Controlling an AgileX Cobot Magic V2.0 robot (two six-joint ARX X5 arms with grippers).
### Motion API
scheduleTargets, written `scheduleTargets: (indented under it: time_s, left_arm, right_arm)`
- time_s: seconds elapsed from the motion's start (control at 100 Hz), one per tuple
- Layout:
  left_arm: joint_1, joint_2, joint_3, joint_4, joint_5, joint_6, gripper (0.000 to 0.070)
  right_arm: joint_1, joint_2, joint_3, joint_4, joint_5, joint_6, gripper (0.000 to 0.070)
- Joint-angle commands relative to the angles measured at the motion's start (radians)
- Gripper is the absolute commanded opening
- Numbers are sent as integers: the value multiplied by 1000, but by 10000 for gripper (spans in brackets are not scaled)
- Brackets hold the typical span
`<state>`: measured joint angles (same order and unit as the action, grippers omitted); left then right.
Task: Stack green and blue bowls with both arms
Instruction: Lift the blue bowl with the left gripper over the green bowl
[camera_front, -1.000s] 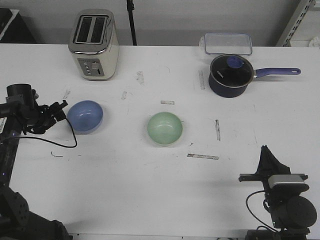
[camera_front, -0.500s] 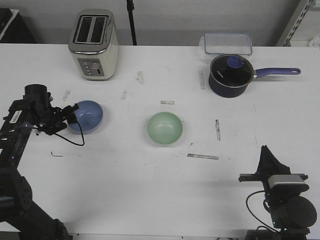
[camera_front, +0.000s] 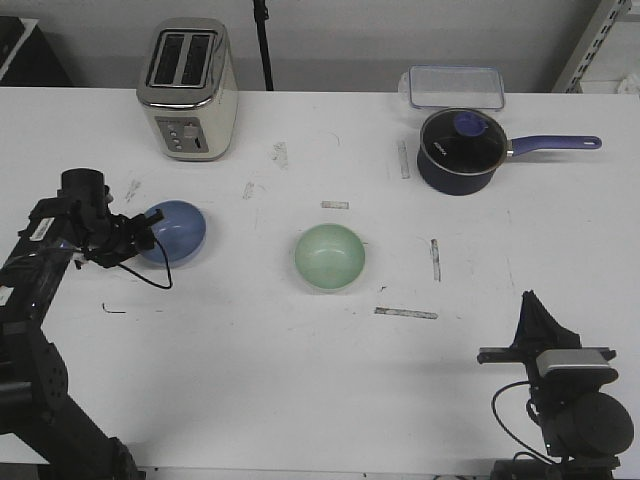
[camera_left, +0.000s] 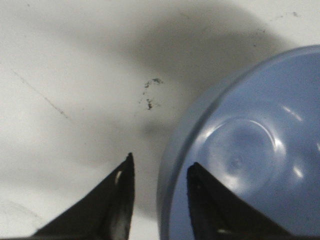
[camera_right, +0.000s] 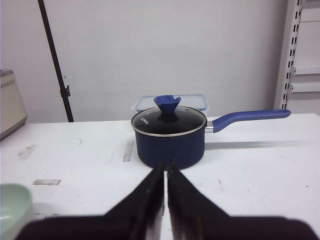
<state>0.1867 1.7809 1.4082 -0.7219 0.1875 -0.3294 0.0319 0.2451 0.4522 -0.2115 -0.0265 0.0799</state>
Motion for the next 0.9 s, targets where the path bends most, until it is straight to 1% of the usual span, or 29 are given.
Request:
scheduleTargets:
  time_s: [0.0,0.05,0.13,0.17,0.38,0.55,0.73,0.83,0.89]
  left_arm:
    - [3,19,21,-3,-8,-4,59]
    - [3,19,21,-4,-7,-3,39]
    - [2,19,21,-8,-6,-4,33]
    - [2,19,21,-9,-5,-3,0]
    - [-16,1,21,-10,-3,-4,0]
    - [-47,-73,22,-12,-3,-7,0]
    - [-129,-163,22,-14,-3,-41,0]
    - [-185,-193,22,-13,0,-84,0]
    - [-229,-203,22,-8,17,-107,0]
  right_arm:
    - [2,-2,5,9,0,9,3]
    - [2,-2,5,9,0,9,3]
    - [2,-2,5,9,0,9,3]
    - [2,-2,5,9,0,9,3]
    - [2,-2,5,9,0,9,3]
    - [2,-2,5,9,0,9,3]
    - [2,-2,5,9,0,9,3]
    - [2,-2,5,9,0,9,3]
    - [2,-2,5,9,0,9,3]
